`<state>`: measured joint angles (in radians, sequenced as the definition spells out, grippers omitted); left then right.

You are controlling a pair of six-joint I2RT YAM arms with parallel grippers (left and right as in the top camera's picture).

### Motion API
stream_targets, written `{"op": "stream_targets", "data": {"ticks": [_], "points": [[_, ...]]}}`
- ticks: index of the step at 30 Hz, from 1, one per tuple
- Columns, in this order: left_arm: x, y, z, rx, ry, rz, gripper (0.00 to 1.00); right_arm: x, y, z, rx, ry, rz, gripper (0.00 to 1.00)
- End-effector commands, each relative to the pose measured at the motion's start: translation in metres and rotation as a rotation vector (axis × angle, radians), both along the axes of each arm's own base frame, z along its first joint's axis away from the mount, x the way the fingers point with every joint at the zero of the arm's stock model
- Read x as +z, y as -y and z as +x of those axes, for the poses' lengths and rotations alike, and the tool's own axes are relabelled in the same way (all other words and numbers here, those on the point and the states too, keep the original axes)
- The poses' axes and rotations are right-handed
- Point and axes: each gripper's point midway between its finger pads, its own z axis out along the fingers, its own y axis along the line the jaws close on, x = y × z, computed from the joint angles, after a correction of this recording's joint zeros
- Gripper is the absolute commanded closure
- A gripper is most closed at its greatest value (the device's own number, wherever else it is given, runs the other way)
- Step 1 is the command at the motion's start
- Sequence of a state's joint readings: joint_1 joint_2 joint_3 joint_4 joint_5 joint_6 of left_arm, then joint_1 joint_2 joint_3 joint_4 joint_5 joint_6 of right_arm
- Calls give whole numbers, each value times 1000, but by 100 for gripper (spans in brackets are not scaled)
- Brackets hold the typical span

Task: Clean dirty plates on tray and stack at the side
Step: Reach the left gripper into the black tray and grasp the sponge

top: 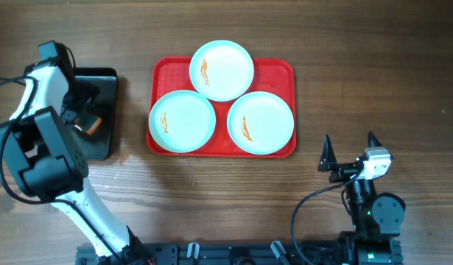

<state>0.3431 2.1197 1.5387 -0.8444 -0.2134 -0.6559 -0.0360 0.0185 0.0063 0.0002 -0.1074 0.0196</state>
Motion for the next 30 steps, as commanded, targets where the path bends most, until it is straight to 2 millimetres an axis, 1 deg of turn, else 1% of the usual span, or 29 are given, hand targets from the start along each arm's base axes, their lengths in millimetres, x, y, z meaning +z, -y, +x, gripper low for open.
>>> {"op": "stream_targets", "data": {"ticks": [1, 2, 4, 7, 8, 9, 12, 13, 14, 15, 17, 19, 20, 21, 23, 24, 25, 28, 29, 30], "points": [[-2, -7, 6, 9, 11, 28, 30, 2, 2, 0, -8, 10, -17, 0], [-1, -8, 8, 9, 23, 33, 34, 2, 2, 0, -7, 10, -17, 0], [-1, -10, 12, 9, 39, 39, 36, 2, 2, 0, -8, 10, -17, 0], [0, -12, 19, 10, 66, 48, 46, 2, 2, 0, -7, 10, -17, 0], [0, -12, 20, 9, 69, 49, 67, 2, 2, 0, -8, 10, -17, 0], [0, -12, 20, 9, 69, 49, 96, 2, 2, 0, -8, 10, -17, 0], [2, -10, 13, 9, 45, 41, 96, 2, 2, 0, -8, 10, -17, 0], [10, -9, 11, 9, 47, 41, 76, 2, 2, 0, -8, 10, -17, 0], [15, -9, 10, 9, 50, 42, 40, 2, 2, 0, -8, 10, -17, 0], [19, -8, 8, 9, 51, 43, 0, 2, 2, 0, -8, 10, -17, 0], [33, -5, 0, 9, 40, 39, 0, 2, 2, 0, -8, 10, -17, 0], [32, 0, -13, 8, -11, 19, 0, 2, 2, 0, -7, 10, -17, 1], [29, 5, -26, 7, -67, -1, 0, 2, 2, 0, -8, 10, -17, 0], [25, 8, -35, 2, -102, -12, 1, 2, 2, 0, -7, 10, -17, 0], [12, 10, -43, -73, -136, -17, 25, 2, 2, 0, -8, 10, -17, 0], [6, 10, -43, -93, -133, -14, 24, 2, 2, 0, -7, 10, -17, 0], [-1, 8, -36, -115, -98, 3, 26, 2, 2, 0, -8, 10, -17, 0], [1, 2, -17, -196, -46, 37, 26, 2, 2, 0, -8, 10, -17, 0], [2, 0, -9, -197, -12, 47, 34, 2, 2, 0, -8, 10, -17, 0], [1, 5, -4, -238, 9, 19, 37, 2, 2, 0, -7, 10, -17, 0]]}}
